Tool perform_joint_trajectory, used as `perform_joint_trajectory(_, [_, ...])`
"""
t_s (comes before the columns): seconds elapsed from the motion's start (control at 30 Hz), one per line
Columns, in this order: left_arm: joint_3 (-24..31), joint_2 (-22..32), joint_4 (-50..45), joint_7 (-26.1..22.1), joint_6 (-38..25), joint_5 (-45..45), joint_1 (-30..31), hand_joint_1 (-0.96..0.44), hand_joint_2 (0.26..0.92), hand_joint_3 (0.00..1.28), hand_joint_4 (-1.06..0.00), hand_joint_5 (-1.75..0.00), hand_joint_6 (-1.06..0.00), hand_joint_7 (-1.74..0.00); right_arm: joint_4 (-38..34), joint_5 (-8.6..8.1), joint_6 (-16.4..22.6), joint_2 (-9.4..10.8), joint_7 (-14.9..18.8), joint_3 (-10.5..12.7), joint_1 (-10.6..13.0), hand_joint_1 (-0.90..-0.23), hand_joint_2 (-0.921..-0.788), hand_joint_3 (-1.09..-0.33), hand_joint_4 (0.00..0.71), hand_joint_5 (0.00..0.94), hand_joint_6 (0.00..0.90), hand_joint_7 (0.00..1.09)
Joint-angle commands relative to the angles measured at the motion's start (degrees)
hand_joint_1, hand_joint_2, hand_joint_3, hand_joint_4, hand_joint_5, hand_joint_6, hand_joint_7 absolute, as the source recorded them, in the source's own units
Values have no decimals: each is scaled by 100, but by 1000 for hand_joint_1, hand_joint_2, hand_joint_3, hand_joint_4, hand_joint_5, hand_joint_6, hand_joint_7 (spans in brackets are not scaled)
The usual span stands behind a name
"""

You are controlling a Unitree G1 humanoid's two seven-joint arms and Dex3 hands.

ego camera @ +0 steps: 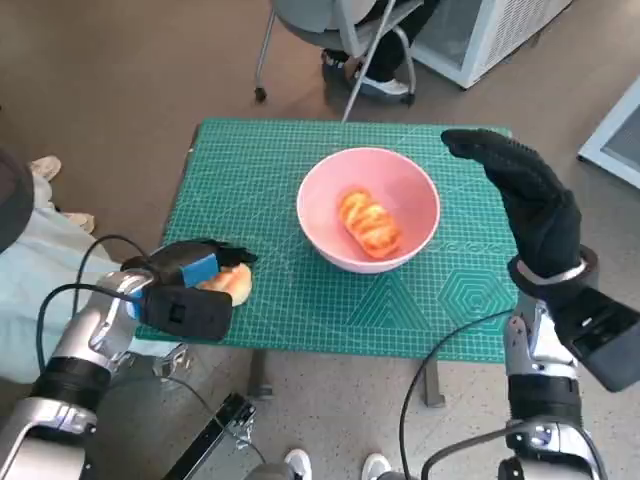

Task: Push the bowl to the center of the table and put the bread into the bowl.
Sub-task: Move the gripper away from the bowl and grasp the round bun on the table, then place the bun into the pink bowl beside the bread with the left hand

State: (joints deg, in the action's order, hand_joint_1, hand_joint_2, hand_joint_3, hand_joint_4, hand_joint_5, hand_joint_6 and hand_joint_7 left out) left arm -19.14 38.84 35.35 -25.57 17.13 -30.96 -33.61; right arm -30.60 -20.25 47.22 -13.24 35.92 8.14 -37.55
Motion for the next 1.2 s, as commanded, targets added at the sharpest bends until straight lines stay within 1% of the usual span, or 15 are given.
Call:
perform_joint_trajectory(0.03, [477,160,-616,151,276,440,7,3,919,114,-654,-1177,-554,-1219,-54,-11,-67,-13,60,9,27,-677,-921,-730,321,0,0,844])
perform_joint_trajectory(0.13, [734,122,-977,251,349,631,-52,3,920,94,-661,-1209,-596,-1171,-61,7,-75,-9,52,6,8,-677,-921,-729,321,0,0,844])
perform_joint_trajectory(0.2, [907,62,-1213,337,406,778,-152,3,920,80,-663,-1253,-636,-1094,-54,36,-77,1,33,-6,0,-678,-921,-730,321,0,0,844])
perform_joint_trajectory(0.27, [1035,-1,-1405,428,466,881,-259,3,920,74,-662,-1276,-656,-1054,-51,64,-75,12,16,-17,-7,-679,-921,-731,320,0,-1,845])
perform_joint_trajectory(0.37, [1142,-143,-1529,613,649,974,-542,3,916,72,-668,-1260,-667,-1054,-51,102,-65,32,-1,-35,-12,-681,-921,-732,320,0,-1,846])
perform_joint_trajectory(0.53, [1093,-468,-1461,933,795,869,-1069,2,909,70,-693,-1172,-667,-1122,-39,152,-54,43,-27,-60,-20,-681,-921,-735,318,0,-1,847])
perform_joint_trajectory(0.73, [819,-935,-1312,1135,748,629,-1711,2,905,53,-727,-1132,-684,-1107,-36,178,-25,30,-29,-78,-22,-679,-921,-739,316,0,-1,850])
perform_joint_trajectory(0.9, [557,-1292,-755,1269,902,462,-2141,2,904,47,-738,-1114,-691,-1106,-25,196,-18,18,-27,-72,-18,-677,-921,-740,314,0,-1,851])
perform_joint_trajectory(1.03, [287,-1653,160,1348,1090,372,-2533,2,915,45,-729,-1132,-660,-1127,-14,185,-7,13,-9,-66,3,-677,-921,-739,314,0,-1,851])
perform_joint_trajectory(1.13, [161,-1830,736,1407,1242,326,-2734,1,919,70,-702,-1167,-614,-1166,0,178,-2,13,-6,-66,20,-679,-921,-739,314,0,-1,851])
perform_joint_trajectory(1.17, [115,-1911,963,1314,1232,347,-2792,1,919,74,-698,-1172,-607,-1173,9,175,2,8,-7,-61,32,-679,-921,-739,314,0,-1,851])
perform_joint_trajectory(1.2, [81,-1965,1135,1250,1234,365,-2839,1,920,148,-626,-1237,-510,-1276,15,176,5,7,-10,-59,40,-680,-921,-739,314,0,-1,851])
